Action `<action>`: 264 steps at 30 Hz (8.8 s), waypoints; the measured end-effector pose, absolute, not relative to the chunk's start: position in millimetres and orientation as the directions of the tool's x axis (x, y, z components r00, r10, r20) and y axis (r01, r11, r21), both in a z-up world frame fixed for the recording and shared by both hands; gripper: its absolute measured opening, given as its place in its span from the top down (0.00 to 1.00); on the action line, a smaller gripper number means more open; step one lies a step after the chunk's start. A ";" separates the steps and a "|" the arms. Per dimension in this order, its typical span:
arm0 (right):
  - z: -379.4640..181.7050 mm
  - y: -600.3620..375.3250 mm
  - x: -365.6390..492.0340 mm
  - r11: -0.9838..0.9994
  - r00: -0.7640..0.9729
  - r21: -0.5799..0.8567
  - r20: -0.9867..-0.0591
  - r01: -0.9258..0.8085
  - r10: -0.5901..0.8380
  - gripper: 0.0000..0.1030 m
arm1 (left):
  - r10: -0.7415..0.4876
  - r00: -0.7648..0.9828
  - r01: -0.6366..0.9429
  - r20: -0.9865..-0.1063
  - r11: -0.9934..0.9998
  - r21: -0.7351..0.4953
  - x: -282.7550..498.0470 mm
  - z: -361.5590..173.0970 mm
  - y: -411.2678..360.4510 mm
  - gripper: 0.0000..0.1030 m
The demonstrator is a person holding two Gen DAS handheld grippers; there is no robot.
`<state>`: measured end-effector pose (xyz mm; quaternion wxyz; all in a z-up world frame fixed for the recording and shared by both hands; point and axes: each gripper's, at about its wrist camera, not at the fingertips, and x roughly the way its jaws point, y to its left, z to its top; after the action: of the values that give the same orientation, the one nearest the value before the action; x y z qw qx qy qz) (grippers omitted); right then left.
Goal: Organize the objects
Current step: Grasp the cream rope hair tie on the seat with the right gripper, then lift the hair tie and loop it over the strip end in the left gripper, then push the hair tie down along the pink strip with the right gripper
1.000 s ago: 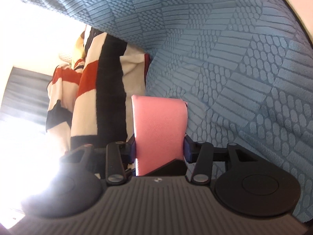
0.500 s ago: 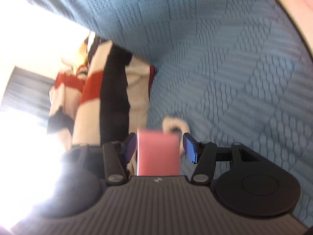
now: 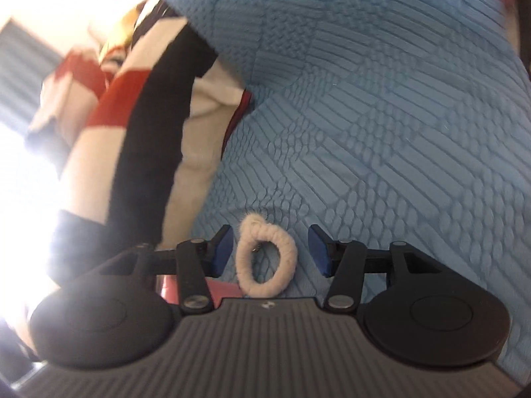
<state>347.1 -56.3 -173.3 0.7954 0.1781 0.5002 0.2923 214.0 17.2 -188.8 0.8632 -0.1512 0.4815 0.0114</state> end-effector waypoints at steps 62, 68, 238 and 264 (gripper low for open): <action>-173.3 -27.5 331.7 0.841 0.396 0.322 -0.771 -0.435 0.499 0.74 | -0.135 0.480 -0.285 -0.867 0.910 -0.299 220.6 -208.9 41.5 0.86; -176.0 -22.6 330.9 0.829 0.393 0.319 -0.764 -0.459 0.511 0.65 | -0.129 0.475 -0.299 -0.871 0.907 -0.297 220.9 -209.1 43.5 0.86; -68.9 -116.8 298.5 0.845 0.380 0.533 -0.773 -0.046 0.508 0.85 | -0.184 0.799 0.263 -0.573 0.963 0.057 184.4 -137.3 -46.0 0.53; -57.9 -135.4 298.6 0.872 0.485 0.488 -0.771 0.033 0.414 0.80 | -0.382 0.644 0.320 -0.663 0.922 -0.220 198.8 -151.4 -40.9 0.83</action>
<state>298.6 -135.4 -57.9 0.8315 0.2257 0.4946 0.1145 198.8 -40.9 -151.4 0.9058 -0.0411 0.3747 -0.1937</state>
